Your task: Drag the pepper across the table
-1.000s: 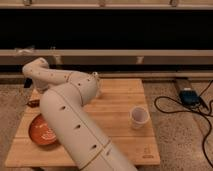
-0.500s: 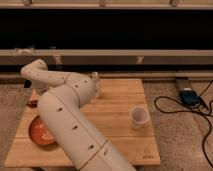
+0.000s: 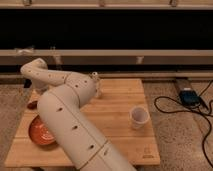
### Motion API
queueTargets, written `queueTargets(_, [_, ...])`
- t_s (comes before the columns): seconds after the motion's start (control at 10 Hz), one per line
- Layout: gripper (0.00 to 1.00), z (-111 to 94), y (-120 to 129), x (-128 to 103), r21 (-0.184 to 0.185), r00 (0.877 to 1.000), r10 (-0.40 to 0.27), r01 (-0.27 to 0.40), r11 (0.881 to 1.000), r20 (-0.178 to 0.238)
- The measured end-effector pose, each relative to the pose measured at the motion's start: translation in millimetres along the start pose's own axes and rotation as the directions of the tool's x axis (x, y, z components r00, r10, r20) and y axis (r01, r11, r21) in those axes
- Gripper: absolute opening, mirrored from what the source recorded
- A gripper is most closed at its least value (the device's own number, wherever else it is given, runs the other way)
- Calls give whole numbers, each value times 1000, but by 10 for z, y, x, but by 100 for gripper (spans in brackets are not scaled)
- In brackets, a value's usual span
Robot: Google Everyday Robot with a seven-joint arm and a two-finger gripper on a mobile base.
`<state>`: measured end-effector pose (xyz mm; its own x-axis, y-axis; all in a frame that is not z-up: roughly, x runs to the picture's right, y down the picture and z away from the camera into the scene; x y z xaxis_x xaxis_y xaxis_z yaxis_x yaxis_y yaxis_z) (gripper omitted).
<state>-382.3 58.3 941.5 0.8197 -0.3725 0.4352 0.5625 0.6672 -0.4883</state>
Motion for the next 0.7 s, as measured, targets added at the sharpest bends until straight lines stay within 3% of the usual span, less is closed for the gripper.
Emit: queueTargets(0.7, [17,-117,-70,693,47,991,122,-120,992,-62])
